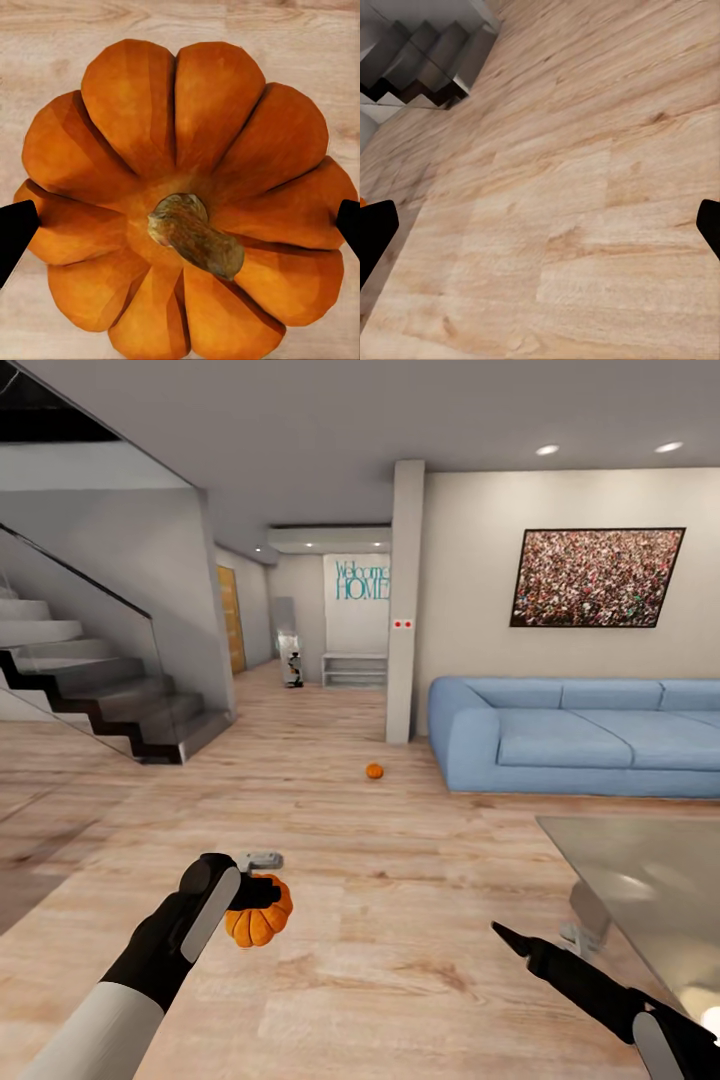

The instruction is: Place each of the two pumpkins and all three candles from the living room inside a cabinet in the living room (use any cabinet), then make sure every cabinet is closed, and position the cauldron so it is next to a table in the living room.

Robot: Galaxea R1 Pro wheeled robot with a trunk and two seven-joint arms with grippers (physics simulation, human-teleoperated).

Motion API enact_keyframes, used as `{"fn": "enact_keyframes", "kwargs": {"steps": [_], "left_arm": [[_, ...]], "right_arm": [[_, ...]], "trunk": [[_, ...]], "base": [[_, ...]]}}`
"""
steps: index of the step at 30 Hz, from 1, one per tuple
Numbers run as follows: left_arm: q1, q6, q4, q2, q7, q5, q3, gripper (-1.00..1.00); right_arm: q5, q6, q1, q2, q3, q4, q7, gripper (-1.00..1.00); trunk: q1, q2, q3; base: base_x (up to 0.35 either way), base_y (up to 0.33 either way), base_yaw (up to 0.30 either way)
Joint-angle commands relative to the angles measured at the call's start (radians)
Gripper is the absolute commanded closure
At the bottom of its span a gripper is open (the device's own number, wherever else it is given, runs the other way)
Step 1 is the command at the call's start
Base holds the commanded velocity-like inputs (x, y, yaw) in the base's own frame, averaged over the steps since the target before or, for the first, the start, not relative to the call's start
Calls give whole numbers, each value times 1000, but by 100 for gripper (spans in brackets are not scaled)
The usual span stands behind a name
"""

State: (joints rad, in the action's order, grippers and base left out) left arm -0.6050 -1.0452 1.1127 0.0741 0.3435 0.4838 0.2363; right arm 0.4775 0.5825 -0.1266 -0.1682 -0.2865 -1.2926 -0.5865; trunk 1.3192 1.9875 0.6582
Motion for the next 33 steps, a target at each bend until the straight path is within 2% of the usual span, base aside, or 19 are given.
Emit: {"fn": "enact_keyframes", "kwargs": {"steps": [1,20,27,33], "left_arm": [[-1,-2,1,1,11,7,3,100],[-1,-2,2,0,12,7,3,100],[-1,-2,4,0,12,7,3,100],[-1,-2,3,0,12,7,3,100]], "right_arm": [[5,7,-1,0,-1,-1,-1,-100],[7,6,-1,1,1,16,-1,-100],[6,6,-1,18,1,16,-1,-100],[6,5,-1,22,0,16,-1,-100]], "trunk": [[0,1,1],[0,1,1],[0,1,1],[0,1,1]], "base": [[316,162,-1],[261,225,0],[316,64,0],[335,6,0]]}}
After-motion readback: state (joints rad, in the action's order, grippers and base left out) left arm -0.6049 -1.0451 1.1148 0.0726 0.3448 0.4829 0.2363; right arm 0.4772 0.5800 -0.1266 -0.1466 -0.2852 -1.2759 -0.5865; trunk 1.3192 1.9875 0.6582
